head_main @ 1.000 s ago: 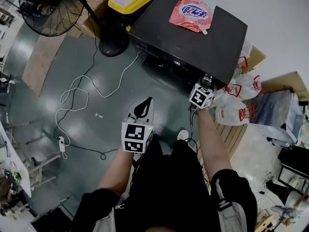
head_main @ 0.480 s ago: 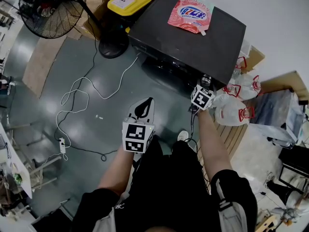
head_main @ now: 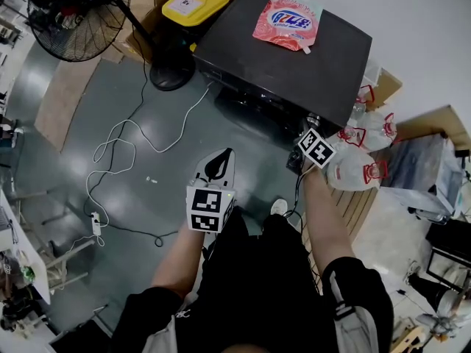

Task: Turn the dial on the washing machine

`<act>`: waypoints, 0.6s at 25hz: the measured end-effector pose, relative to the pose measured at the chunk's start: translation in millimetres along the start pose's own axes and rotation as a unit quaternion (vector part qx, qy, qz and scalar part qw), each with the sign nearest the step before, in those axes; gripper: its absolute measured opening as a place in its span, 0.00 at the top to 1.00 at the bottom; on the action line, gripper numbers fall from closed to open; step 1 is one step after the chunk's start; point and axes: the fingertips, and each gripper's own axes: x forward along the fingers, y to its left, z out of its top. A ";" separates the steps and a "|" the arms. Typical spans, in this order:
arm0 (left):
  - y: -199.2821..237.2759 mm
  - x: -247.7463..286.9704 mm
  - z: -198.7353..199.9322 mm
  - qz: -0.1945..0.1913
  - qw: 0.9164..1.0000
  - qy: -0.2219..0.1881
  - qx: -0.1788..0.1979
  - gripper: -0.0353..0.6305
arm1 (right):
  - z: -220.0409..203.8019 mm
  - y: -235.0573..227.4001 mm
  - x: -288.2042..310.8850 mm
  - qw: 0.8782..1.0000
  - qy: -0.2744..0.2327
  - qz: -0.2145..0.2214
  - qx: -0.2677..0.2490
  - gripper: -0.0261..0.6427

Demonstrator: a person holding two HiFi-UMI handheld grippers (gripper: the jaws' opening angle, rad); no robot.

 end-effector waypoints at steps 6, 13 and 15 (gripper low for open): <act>-3.1 -2.6 1.9 -0.001 1.000 -0.005 0.000 0.93 | -0.8 0.6 -0.6 1.000 0.004 0.016 0.003 0.56; -6.5 -2.1 8.4 -0.004 1.000 -0.016 -0.003 0.93 | 3.3 1.2 -17.1 0.999 -0.010 0.021 -0.042 0.60; -9.6 -1.0 13.7 -0.008 1.000 -0.022 -0.004 0.93 | 5.5 3.4 -29.8 0.998 -0.018 0.019 -0.060 0.64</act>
